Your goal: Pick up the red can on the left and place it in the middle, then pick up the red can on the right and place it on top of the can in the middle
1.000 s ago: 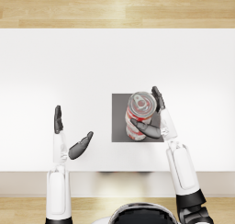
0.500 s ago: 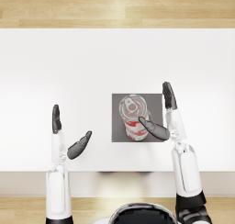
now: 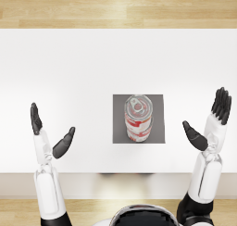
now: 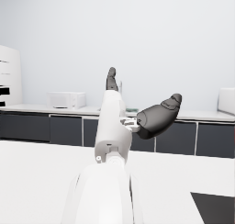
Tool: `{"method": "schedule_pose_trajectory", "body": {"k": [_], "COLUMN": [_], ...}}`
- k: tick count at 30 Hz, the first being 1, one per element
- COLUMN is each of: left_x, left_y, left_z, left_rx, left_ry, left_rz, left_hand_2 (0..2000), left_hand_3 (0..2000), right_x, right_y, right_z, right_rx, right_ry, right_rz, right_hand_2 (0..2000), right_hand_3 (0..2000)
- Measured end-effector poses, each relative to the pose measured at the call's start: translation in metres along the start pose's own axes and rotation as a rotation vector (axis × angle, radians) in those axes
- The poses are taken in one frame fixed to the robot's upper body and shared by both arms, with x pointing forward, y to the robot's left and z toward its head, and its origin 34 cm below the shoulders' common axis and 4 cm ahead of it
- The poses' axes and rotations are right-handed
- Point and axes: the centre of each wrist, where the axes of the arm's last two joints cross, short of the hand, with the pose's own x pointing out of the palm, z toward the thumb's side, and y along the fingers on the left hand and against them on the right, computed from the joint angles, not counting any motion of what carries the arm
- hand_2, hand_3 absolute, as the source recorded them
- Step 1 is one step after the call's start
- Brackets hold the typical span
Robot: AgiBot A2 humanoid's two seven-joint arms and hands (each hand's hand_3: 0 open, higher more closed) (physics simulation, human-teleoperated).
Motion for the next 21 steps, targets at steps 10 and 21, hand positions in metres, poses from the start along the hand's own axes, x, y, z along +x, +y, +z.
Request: {"method": "schedule_pose_trajectory", "body": {"k": [10, 21], "left_x": [-0.0088, -0.0091], "left_y": [0.001, 0.001], "left_z": [-0.0037, -0.0039], "left_rx": [-0.013, -0.013], "left_ry": [0.01, 0.01], "left_rz": [0.034, 0.035], "left_hand_2": [0, 0], "left_hand_3": [0, 0], "right_x": [-0.0086, -0.009], "right_y": [0.0025, 0.0025], "right_z": [0.0008, 0.0009], "right_rx": [-0.083, -0.086], "right_ry": [0.011, 0.012], "right_rz": [-0.034, -0.035], "right_hand_2": [0, 0], "right_hand_3": [0, 0]}}
